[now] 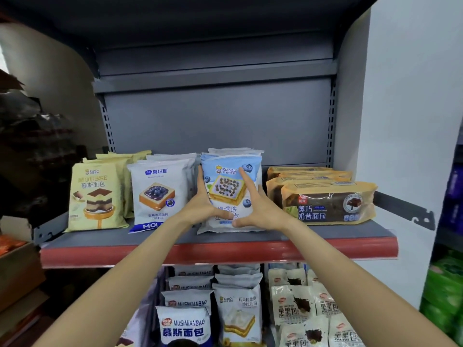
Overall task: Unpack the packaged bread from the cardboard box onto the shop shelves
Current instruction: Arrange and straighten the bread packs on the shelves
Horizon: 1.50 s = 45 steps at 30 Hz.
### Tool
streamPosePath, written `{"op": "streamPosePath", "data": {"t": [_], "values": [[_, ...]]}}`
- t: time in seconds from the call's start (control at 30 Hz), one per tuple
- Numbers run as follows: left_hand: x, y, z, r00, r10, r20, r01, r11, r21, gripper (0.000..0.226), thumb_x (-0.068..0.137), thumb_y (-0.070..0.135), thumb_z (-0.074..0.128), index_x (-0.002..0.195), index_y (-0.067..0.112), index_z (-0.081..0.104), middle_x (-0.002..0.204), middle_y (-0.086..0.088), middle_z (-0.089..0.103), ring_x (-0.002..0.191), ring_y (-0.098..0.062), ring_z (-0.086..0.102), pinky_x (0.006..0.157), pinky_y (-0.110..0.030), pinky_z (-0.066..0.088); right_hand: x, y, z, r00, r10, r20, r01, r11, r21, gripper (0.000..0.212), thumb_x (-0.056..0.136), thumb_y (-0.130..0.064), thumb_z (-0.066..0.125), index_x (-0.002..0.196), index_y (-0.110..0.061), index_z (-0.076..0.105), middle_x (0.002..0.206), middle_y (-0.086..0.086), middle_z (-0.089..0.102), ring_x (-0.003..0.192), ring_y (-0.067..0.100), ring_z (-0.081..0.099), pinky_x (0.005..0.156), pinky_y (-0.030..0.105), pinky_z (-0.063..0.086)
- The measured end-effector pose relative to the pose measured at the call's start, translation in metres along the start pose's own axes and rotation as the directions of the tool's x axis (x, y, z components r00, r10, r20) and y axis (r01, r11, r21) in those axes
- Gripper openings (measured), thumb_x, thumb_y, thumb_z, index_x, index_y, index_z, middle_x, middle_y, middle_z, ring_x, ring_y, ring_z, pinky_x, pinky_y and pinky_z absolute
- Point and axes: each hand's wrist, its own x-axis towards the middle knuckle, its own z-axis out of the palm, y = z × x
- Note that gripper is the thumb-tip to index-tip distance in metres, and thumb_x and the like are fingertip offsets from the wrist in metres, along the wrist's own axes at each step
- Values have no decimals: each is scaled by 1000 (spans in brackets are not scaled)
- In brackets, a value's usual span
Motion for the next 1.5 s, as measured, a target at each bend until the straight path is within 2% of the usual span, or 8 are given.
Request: {"op": "streamPosePath", "data": {"t": [0.4, 0.5, 0.6, 0.83, 1.07, 1.23, 1.37, 1.5], "values": [[-28, 26, 5, 959, 197, -203, -114, 926, 359, 137, 64, 29, 86, 138, 38, -30, 153, 11, 15, 138, -5, 23, 109, -26, 28, -23, -25, -26, 999, 24, 43, -9, 949, -314, 109, 79, -36, 72, 141, -51, -16, 155, 20, 3, 134, 34, 36, 103, 38, 36], [-41, 57, -7, 869, 433, -239, -265, 815, 515, 105, 77, 35, 76, 145, 40, -4, 141, 17, 26, 128, 4, 26, 99, -16, 25, -38, -48, -72, 973, -157, -169, 39, 832, -553, 73, 86, -36, 62, 143, -46, 17, 122, 2, 61, 109, 25, 59, 89, 36, 48], [-19, 78, -28, 826, 539, -166, -326, 696, 640, 59, 86, 49, 57, 139, 29, 41, 135, 7, 47, 122, -7, 40, 94, -16, 27, -24, -58, -118, 910, -247, -333, -38, 751, -660, 30, 88, -32, 57, 117, -36, 57, 93, -7, 71, 93, 24, 66, 84, 40, 52], [65, 87, -54, 963, 261, -73, -151, 740, 656, 28, 96, 30, 50, 121, 22, 61, 129, 2, 58, 121, -16, 51, 95, -25, 35, 73, -28, -158, 986, -106, -131, 18, 840, -543, 22, 88, -23, 62, 109, -19, 67, 105, 3, 69, 99, 19, 63, 92, 30, 45], [79, 73, -36, 995, -55, 88, -12, 780, 626, 54, 95, 61, 28, 139, 34, 43, 149, 8, 38, 136, -14, 35, 109, -25, 24, 134, 2, -136, 994, 44, 96, 17, 830, -557, 44, 96, -30, 50, 138, -17, 42, 144, 4, 43, 131, 20, 39, 104, 25, 27], [79, 79, -44, 968, -103, 228, -160, 445, 881, 99, 58, 92, 34, 145, 46, 19, 151, 11, 33, 133, -22, 36, 107, -38, 30, 155, 9, -131, 970, 141, 199, -1, 819, -573, 44, 97, -29, 48, 138, -16, 41, 142, 5, 44, 128, 22, 43, 107, 32, 33], [83, 87, -47, 929, -84, 361, -284, 465, 839, 93, 53, 81, 64, 134, 53, 27, 122, 21, 50, 114, -13, 48, 94, -35, 43, 167, 10, -124, 949, 258, 183, -135, 854, -503, 41, 96, -27, 51, 134, -13, 46, 130, 5, 47, 105, 25, 57, 73, 31, 56], [83, 80, -45, 918, -23, 396, -335, 488, 806, 82, 53, 70, 77, 123, 51, 37, 107, 25, 51, 102, -7, 51, 82, -28, 44, 181, 15, -113, 963, 236, 128, -162, 891, -423, 19, 91, -15, 58, 109, -10, 57, 101, 6, 56, 65, 15, 58, 45, 14, 47]]}}
